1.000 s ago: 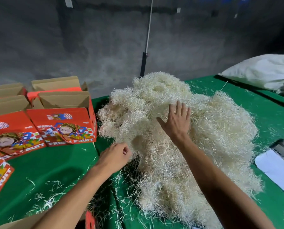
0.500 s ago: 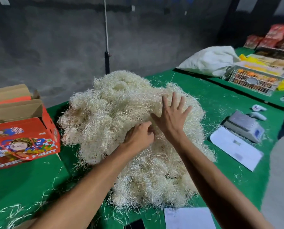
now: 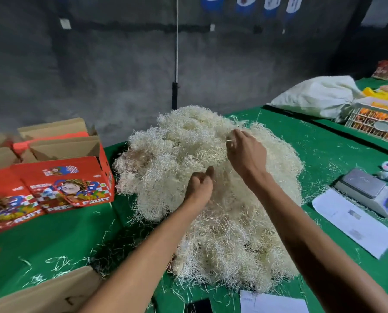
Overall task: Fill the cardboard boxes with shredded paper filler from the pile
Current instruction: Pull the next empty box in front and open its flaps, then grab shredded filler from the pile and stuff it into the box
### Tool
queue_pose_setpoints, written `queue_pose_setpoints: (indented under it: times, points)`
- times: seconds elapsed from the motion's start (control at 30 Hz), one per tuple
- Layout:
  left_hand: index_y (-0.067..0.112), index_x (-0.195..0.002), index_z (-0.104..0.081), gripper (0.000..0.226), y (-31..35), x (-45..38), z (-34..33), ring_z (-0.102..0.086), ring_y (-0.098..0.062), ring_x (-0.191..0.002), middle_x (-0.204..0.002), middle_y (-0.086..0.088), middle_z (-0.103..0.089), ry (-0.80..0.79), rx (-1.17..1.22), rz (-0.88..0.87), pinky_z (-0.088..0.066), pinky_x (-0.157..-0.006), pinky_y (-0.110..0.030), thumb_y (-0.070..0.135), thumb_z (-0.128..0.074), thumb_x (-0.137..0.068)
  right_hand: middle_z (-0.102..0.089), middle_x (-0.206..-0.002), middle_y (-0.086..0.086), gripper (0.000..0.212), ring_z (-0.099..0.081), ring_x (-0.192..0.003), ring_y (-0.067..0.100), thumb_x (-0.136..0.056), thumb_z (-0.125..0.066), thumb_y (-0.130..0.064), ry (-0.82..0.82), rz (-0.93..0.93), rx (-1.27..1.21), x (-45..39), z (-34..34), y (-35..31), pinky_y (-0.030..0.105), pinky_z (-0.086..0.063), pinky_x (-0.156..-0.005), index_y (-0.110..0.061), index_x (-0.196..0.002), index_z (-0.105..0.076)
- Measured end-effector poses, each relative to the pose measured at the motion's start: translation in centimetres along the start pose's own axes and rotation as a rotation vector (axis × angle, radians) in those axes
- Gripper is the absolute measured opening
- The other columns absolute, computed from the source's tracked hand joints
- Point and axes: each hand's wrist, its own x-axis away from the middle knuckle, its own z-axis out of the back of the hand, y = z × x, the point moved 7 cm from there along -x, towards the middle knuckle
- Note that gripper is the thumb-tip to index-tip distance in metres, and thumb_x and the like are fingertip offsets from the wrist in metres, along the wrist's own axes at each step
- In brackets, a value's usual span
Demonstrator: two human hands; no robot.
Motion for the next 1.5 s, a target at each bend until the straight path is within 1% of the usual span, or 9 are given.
queue_pose_setpoints:
  times: [0.27, 0.5, 0.67, 0.8, 0.93, 1.07, 1.3, 1.43, 1.5]
  points:
    - [0.024, -0.148, -0.034, 0.104, -2.3, 2.5, 8.5, -0.029, -0.053, -0.138, -0.154, -0.019, -0.030, -0.279, 1.202, 0.250, -0.034, -0.086, -0.084, 0.083, -0.063, -0.068, -0.064, -0.078, -0.010, 0.034, -0.055, -0.062, 0.009, -0.098, -0.055, -0.046, -0.107, 0.111, -0.830, 0.7, 1.6, -17.4, 0.026, -0.043, -0.059, -0.014, -0.102, -0.063]
    - [0.015, -0.154, -0.028, 0.107, -9.2, 6.1, 20.1, -0.034, -0.038, -0.142, -0.153, -0.017, -0.038, 0.123, 1.148, 0.361, -0.025, -0.114, -0.061, 0.086, -0.044, -0.076, -0.074, -0.109, 0.008, 0.035, -0.070, -0.098, 0.025, -0.091, -0.068, -0.037, -0.796, -0.379, -1.802, 7.6, -3.3, -28.0, 0.042, -0.057, -0.083, -0.018, -0.120, -0.064]
    - [0.023, -0.158, -0.009, 0.126, -11.2, 9.0, 22.5, -0.008, -0.041, -0.149, -0.165, -0.012, -0.002, 0.122, 1.275, 0.418, -0.018, -0.112, -0.067, 0.095, -0.049, -0.063, -0.070, -0.119, 0.014, 0.045, -0.068, -0.108, 0.032, -0.093, -0.058, -0.047, -0.970, -0.335, -1.848, 9.7, -2.5, -32.1, 0.047, -0.058, -0.084, -0.016, -0.124, -0.068]
    - [0.012, -0.138, -0.044, 0.079, -12.2, 11.4, 25.2, -0.067, -0.046, -0.103, -0.115, -0.033, -0.065, 0.273, 1.409, 0.312, -0.057, -0.072, -0.061, 0.071, -0.053, -0.086, -0.073, -0.110, 0.009, 0.033, -0.071, -0.098, 0.025, -0.095, -0.057, -0.041, -0.932, -0.328, -1.919, 9.8, -1.5, -32.2, 0.036, -0.057, -0.076, -0.019, -0.111, -0.075]
    - [0.018, -0.126, -0.069, 0.064, -12.6, 14.2, 28.5, -0.067, -0.037, -0.102, -0.128, -0.017, -0.063, 0.242, 1.397, 0.202, -0.061, -0.072, -0.050, 0.067, -0.052, -0.088, -0.055, -0.133, -0.001, 0.054, -0.056, -0.114, 0.023, -0.085, -0.061, -0.058, -0.803, -0.543, -1.565, 12.5, -3.8, -28.2, 0.047, -0.050, -0.088, -0.027, -0.130, -0.057]
    - [0.012, -0.066, -0.080, 0.063, -11.3, 16.3, 32.5, -0.073, -0.031, -0.064, -0.077, -0.012, -0.075, 0.239, 1.134, 0.074, -0.058, -0.049, -0.040, 0.069, -0.054, -0.072, -0.046, -0.146, 0.005, 0.050, -0.047, -0.127, 0.024, -0.096, -0.056, -0.034, -0.878, -0.510, -1.359, 15.6, -6.7, -26.9, 0.053, -0.034, -0.109, -0.020, -0.142, -0.043]
    - [0.026, -0.086, -0.053, 0.026, -15.4, 20.9, 35.4, -0.057, 0.007, -0.041, -0.056, 0.011, -0.064, 0.286, 0.641, 0.164, -0.041, -0.036, -0.009, 0.042, -0.040, -0.103, -0.040, -0.138, -0.037, 0.091, -0.038, -0.126, -0.005, -0.061, -0.043, -0.098, -1.052, -0.344, -1.532, 24.9, -5.8, -33.9, 0.040, -0.017, -0.109, -0.058, -0.142, -0.033]
    - [0.008, -0.145, -0.039, 0.041, -17.3, 22.7, 36.1, -0.049, 0.003, -0.055, -0.089, -0.005, -0.056, 0.388, 0.319, 0.194, -0.040, -0.047, -0.007, 0.015, -0.045, -0.104, -0.045, -0.088, -0.002, 0.085, -0.059, -0.072, 0.008, -0.086, -0.054, -0.071, -0.950, -0.270, -1.247, 29.3, -6.2, -37.3, 0.017, -0.040, -0.067, -0.011, -0.145, -0.040]
    - [0.022, -0.157, -0.022, 0.059, -17.9, 23.8, 36.2, -0.064, -0.008, -0.093, -0.135, -0.010, -0.055, 0.450, 0.306, 0.197, -0.053, -0.078, -0.020, 0.037, -0.044, -0.104, -0.055, -0.083, 0.025, 0.053, -0.057, -0.056, 0.022, -0.099, -0.052, -0.044, -0.753, -0.248, -1.089, 30.4, -6.4, -37.2, 0.031, -0.048, -0.083, 0.006, -0.117, -0.050]
